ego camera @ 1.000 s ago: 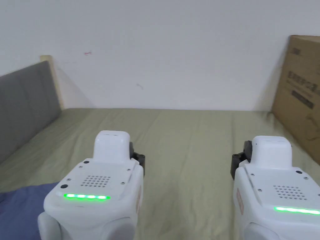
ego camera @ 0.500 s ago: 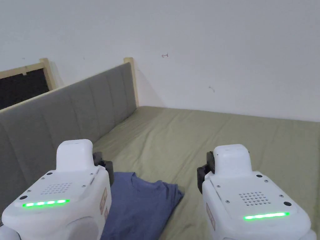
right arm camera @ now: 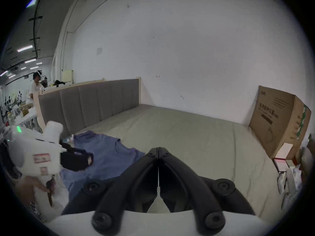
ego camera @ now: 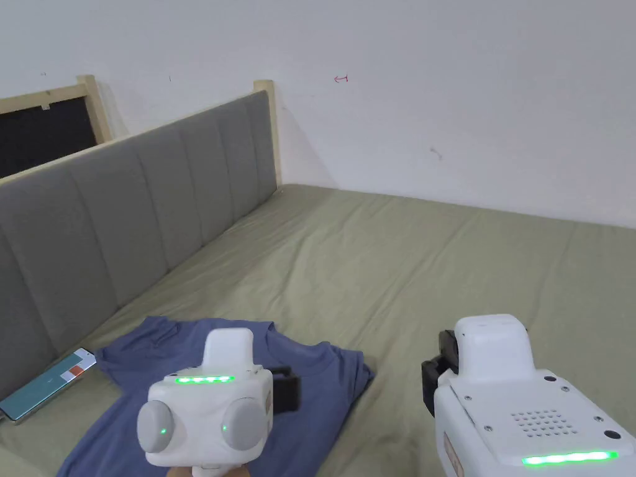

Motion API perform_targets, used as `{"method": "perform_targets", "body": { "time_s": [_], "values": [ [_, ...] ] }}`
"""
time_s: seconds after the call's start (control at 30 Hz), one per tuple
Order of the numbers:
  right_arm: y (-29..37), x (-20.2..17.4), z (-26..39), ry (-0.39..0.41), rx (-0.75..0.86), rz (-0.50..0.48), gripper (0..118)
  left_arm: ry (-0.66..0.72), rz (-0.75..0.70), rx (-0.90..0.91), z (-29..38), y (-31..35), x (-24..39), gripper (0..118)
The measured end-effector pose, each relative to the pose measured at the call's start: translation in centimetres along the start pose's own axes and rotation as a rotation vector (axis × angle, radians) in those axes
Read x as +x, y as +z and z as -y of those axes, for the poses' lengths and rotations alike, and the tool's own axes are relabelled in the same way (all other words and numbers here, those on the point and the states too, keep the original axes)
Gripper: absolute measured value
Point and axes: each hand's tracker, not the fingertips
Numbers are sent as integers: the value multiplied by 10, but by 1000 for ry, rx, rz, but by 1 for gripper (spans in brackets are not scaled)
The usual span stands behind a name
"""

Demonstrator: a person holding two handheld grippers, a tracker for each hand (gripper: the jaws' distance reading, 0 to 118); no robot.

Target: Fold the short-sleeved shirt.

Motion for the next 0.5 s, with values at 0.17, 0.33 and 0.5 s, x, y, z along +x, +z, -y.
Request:
{"method": "perform_targets", "body": {
  "time_s": [0.17, 0.33, 0.5],
  "values": [
    [-31, 10, 18, -22, -104, 18, 0, -67, -67, -97, 11, -75, 12, 118],
    [-57, 16, 33, 7, -181, 38, 0, -67, -55, -262, 27, -139, 9, 114],
    [-72, 23, 45, -36, -246, 35, 0, -2, -9, -347, 27, -156, 2, 110]
  ]
}}
